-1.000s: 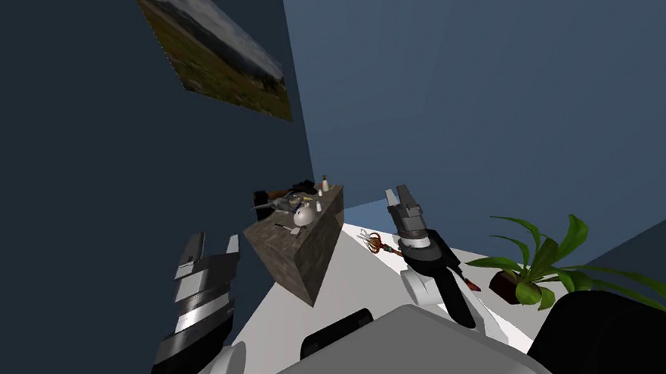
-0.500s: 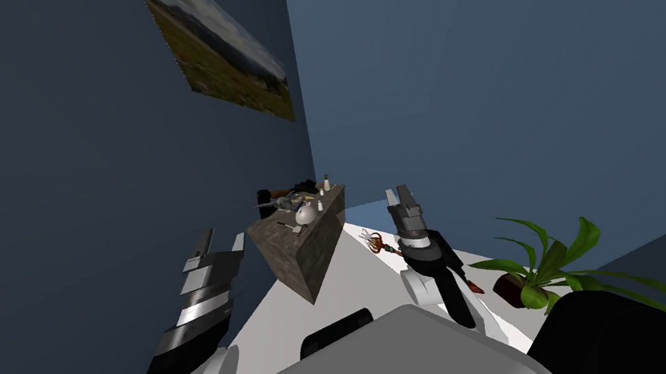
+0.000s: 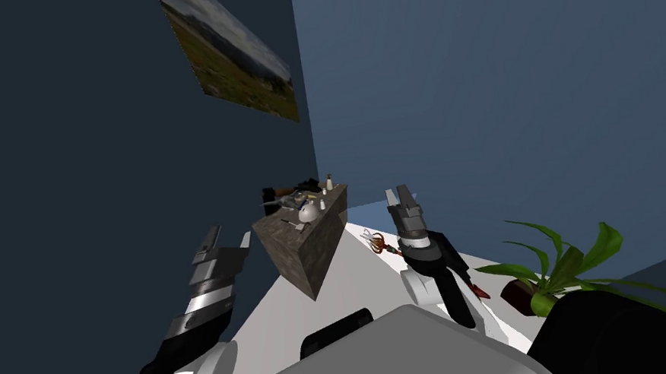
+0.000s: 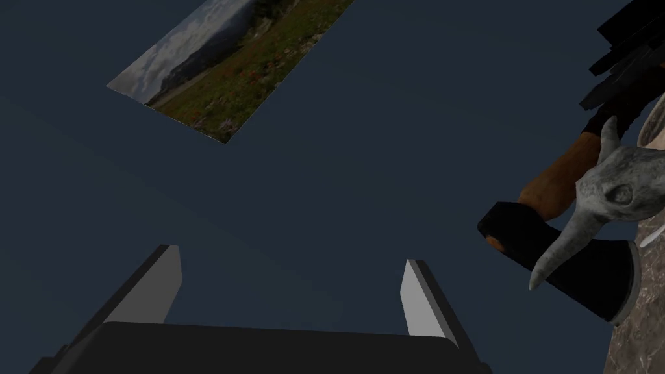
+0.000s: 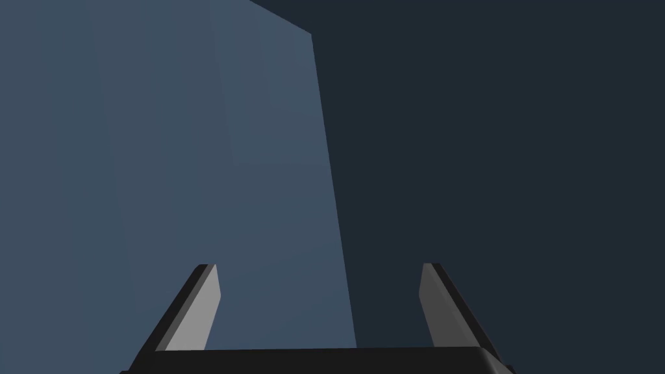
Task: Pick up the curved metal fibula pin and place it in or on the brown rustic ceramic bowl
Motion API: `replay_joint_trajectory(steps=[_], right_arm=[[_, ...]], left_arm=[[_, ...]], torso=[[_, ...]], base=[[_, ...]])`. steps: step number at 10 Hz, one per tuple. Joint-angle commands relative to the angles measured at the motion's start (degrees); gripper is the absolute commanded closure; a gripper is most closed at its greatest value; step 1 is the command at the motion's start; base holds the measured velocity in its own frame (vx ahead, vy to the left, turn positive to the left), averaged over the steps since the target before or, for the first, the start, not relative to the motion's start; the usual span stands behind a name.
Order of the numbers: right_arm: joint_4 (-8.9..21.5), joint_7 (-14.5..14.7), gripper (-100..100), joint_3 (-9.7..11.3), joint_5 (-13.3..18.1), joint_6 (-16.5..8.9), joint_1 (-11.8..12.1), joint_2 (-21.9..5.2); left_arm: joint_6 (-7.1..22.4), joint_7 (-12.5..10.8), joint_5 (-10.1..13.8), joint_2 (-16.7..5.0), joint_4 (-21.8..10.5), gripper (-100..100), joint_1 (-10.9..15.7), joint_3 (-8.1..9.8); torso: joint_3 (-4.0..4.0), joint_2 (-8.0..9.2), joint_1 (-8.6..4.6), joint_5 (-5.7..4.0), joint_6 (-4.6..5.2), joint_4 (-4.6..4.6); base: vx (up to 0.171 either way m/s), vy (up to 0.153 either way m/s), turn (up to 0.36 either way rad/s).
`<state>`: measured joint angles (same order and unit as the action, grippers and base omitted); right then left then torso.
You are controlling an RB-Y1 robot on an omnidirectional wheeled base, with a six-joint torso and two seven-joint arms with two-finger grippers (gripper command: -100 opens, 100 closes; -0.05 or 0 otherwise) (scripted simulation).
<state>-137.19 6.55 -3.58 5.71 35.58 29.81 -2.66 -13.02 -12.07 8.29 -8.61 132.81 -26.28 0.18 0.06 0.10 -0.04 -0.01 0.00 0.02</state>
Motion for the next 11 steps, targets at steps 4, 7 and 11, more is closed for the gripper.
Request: replay_joint_trajectory(steps=[4, 7, 11], right_arm=[[0.0, 0.0, 0, 0.0, 0.0, 0.0, 0.0, 0.0], [0.0, 0.0, 0, 0.0, 0.0, 0.0, 0.0, 0.0], [0.0, 0.0, 0, 0.0, 0.0, 0.0, 0.0, 0.0]], left_arm=[[6.8, -4.5, 6.5, -1.3, -1.7, -100, 2.7, 0.24], [10.5, -6.6, 9.2, -1.3, -2.6, -100, 4.0, 0.34], [16.2, -9.6, 13.0, -1.0, -4.6, -100, 6.0, 0.53]], torso=[[-0.03, -0.05, 0.00, 0.00, 0.00, -0.01], [-0.07, -0.13, -0.03, -0.01, 0.01, -0.03], [-0.17, -0.30, -0.16, -0.04, 0.01, -0.07]], base=[[-0.017, -0.010, 0.080], [0.006, -0.018, 0.044], [0.037, -0.040, 0.052]])
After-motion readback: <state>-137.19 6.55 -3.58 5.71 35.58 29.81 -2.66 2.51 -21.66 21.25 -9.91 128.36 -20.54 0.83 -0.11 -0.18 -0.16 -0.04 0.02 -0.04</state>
